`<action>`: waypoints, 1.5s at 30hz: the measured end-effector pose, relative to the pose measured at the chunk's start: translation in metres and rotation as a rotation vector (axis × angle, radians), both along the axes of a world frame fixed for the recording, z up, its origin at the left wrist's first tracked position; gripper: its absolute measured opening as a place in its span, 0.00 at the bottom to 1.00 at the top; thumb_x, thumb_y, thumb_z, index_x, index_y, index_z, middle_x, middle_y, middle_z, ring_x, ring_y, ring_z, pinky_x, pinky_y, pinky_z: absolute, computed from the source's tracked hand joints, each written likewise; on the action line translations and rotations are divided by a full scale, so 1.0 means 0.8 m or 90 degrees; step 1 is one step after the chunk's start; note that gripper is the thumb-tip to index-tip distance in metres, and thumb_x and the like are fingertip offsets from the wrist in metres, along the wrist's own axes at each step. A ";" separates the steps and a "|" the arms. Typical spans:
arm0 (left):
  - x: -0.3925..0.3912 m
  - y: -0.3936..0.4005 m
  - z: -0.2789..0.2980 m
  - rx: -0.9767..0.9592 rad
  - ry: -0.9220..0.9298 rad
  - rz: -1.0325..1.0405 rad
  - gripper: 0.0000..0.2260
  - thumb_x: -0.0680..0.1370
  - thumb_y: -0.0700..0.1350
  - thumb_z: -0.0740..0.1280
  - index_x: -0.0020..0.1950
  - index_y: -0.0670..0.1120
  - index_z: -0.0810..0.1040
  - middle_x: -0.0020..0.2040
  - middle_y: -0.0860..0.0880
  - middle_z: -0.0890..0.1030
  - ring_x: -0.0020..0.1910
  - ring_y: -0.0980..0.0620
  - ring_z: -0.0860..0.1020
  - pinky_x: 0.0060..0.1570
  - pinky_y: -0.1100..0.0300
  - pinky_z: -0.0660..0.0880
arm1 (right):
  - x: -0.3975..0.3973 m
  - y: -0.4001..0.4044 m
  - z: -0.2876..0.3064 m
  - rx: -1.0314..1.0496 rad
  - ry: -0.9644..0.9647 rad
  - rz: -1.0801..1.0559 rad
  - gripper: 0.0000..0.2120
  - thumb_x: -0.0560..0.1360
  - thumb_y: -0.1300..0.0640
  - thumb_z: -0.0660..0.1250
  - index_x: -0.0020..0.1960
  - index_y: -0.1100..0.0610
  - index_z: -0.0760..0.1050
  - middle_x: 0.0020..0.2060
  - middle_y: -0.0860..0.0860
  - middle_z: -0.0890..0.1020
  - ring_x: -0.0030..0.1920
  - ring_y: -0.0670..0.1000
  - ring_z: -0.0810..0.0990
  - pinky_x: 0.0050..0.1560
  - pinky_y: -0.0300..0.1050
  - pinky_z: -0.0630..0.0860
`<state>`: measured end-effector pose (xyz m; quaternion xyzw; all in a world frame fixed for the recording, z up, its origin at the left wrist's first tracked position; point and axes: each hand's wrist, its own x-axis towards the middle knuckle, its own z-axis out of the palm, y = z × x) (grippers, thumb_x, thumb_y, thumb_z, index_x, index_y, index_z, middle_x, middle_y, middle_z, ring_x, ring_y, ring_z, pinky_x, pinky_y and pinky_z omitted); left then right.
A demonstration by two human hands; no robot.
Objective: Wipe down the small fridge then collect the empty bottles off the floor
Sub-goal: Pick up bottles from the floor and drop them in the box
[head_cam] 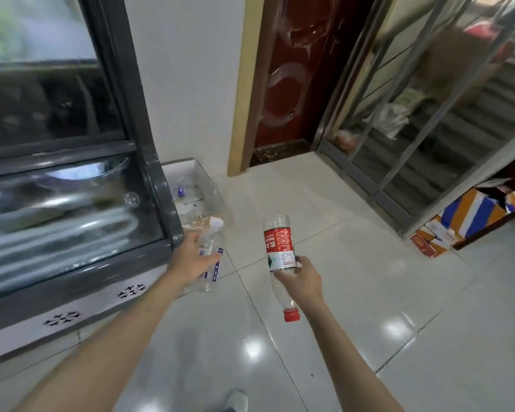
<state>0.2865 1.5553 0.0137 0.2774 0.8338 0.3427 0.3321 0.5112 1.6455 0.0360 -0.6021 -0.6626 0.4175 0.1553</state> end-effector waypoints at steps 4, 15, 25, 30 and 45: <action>-0.020 0.060 0.003 -0.011 0.004 0.024 0.31 0.66 0.55 0.74 0.64 0.51 0.66 0.53 0.50 0.76 0.52 0.45 0.79 0.53 0.46 0.78 | -0.028 0.071 -0.005 -0.006 -0.011 0.045 0.27 0.67 0.50 0.73 0.63 0.55 0.70 0.50 0.51 0.80 0.47 0.51 0.79 0.49 0.45 0.76; -0.094 0.185 -0.021 -0.060 -0.004 0.078 0.32 0.69 0.51 0.75 0.68 0.48 0.64 0.57 0.50 0.75 0.46 0.46 0.80 0.44 0.51 0.81 | -0.116 0.219 -0.024 -0.036 -0.026 0.112 0.25 0.68 0.52 0.74 0.62 0.57 0.71 0.47 0.50 0.79 0.43 0.49 0.77 0.44 0.41 0.71; -0.215 0.309 -0.037 -0.041 -0.027 0.095 0.33 0.68 0.49 0.76 0.69 0.46 0.65 0.60 0.48 0.76 0.51 0.49 0.76 0.51 0.53 0.78 | -0.232 0.344 -0.027 -0.049 -0.046 0.100 0.25 0.69 0.51 0.72 0.62 0.56 0.70 0.45 0.48 0.76 0.43 0.49 0.75 0.44 0.40 0.68; -0.268 0.354 -0.043 -0.062 -0.030 0.102 0.36 0.67 0.49 0.76 0.71 0.47 0.64 0.61 0.47 0.76 0.56 0.46 0.76 0.55 0.50 0.76 | -0.284 0.394 -0.039 -0.075 -0.049 0.112 0.26 0.68 0.50 0.73 0.62 0.56 0.70 0.46 0.49 0.77 0.45 0.50 0.77 0.45 0.41 0.70; -0.359 0.499 -0.065 -0.053 -0.051 0.343 0.20 0.68 0.44 0.76 0.56 0.47 0.73 0.49 0.50 0.78 0.45 0.52 0.77 0.33 0.69 0.70 | -0.442 0.618 -0.079 -0.113 -0.106 0.341 0.22 0.68 0.50 0.73 0.59 0.55 0.71 0.49 0.51 0.79 0.44 0.50 0.76 0.48 0.44 0.74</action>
